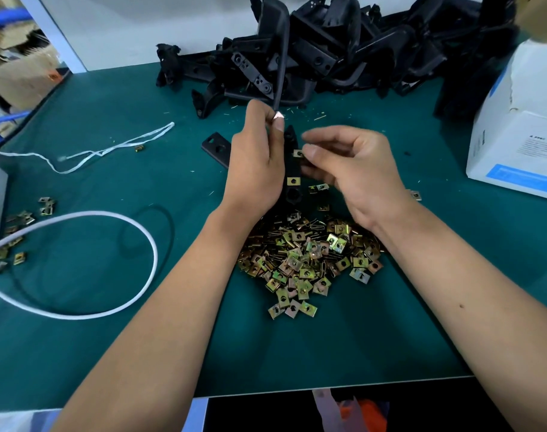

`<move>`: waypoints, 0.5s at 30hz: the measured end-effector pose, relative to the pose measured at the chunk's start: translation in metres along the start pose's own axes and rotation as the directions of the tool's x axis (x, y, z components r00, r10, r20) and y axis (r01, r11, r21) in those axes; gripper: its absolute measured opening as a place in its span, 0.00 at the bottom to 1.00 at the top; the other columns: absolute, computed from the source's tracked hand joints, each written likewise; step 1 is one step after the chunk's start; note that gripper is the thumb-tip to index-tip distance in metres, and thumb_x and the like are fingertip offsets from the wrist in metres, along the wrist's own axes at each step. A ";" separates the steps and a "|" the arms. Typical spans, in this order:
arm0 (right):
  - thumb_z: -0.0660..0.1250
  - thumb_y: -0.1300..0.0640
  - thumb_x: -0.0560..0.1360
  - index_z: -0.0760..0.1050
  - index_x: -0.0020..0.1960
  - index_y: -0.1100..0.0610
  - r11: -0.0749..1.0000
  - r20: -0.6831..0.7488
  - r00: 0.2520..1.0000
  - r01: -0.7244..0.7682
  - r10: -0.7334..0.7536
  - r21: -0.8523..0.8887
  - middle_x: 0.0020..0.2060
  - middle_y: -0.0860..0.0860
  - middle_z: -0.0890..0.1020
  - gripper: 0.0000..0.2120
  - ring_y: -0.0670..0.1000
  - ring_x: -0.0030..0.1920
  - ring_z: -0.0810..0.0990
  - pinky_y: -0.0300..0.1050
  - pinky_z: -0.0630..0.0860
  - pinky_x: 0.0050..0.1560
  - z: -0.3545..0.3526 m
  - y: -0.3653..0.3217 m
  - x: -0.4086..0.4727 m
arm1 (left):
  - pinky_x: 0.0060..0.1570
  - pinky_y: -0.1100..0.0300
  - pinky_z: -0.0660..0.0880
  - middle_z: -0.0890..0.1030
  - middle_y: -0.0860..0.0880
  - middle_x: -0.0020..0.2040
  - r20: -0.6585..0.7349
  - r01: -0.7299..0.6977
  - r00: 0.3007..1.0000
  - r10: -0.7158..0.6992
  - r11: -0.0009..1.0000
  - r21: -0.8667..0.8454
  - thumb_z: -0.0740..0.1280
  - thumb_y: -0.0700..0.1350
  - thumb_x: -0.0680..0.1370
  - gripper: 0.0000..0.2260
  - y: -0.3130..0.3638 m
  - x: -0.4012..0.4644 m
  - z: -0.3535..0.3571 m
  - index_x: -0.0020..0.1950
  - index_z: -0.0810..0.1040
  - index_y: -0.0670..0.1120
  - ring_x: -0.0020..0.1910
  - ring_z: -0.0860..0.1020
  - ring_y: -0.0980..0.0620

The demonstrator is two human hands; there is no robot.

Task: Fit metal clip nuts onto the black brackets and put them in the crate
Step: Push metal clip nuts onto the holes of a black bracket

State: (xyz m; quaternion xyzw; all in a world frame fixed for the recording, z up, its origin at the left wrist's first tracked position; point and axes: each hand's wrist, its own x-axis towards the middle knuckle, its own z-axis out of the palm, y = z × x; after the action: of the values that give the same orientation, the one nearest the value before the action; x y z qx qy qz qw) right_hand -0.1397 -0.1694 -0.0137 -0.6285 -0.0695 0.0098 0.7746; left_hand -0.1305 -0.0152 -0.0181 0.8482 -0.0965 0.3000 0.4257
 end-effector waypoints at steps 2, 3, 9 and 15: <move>0.73 0.69 0.76 0.82 0.55 0.61 0.994 -0.005 0.996 -0.084 0.085 0.069 0.40 0.54 0.86 0.09 0.50 0.43 0.86 0.43 0.83 0.46 -0.001 -0.001 0.001 | 0.28 0.64 0.59 0.67 0.57 0.30 -0.017 -0.064 0.998 0.065 0.998 0.024 0.58 0.43 0.86 0.08 0.003 -0.001 0.000 0.51 0.69 0.39 0.27 0.66 0.54; 0.73 0.67 0.76 0.82 0.54 0.61 0.988 0.009 0.991 -0.134 0.134 0.080 0.40 0.54 0.85 0.08 0.50 0.42 0.86 0.41 0.82 0.44 -0.001 -0.002 0.001 | 0.28 0.65 0.59 0.66 0.57 0.30 -0.032 -0.080 0.996 0.081 0.996 0.034 0.57 0.42 0.86 0.08 0.004 -0.001 -0.001 0.52 0.69 0.38 0.27 0.66 0.55; 0.72 0.58 0.79 0.84 0.44 0.57 0.978 0.043 0.990 -0.124 0.133 -0.171 0.31 0.47 0.80 0.06 0.44 0.31 0.75 0.34 0.71 0.30 0.000 0.000 0.001 | 0.28 0.66 0.59 0.66 0.58 0.32 -0.051 -0.098 0.994 0.101 0.994 0.055 0.57 0.42 0.86 0.08 0.005 0.000 -0.003 0.53 0.69 0.37 0.28 0.67 0.54; 0.73 0.59 0.79 0.85 0.40 0.55 0.955 0.080 0.994 -0.045 0.071 -0.294 0.29 0.48 0.78 0.08 0.44 0.30 0.73 0.34 0.71 0.31 -0.002 -0.001 0.002 | 0.28 0.62 0.55 0.65 0.56 0.30 0.025 -0.140 0.990 0.138 0.986 0.090 0.55 0.45 0.87 0.10 0.010 -0.001 -0.003 0.55 0.69 0.38 0.26 0.65 0.53</move>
State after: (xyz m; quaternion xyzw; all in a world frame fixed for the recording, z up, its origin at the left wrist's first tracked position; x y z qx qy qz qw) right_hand -0.1375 -0.1717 -0.0125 -0.7368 -0.0864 0.0503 0.6687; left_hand -0.1366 -0.0193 -0.0113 0.8609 -0.1456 0.3249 0.3633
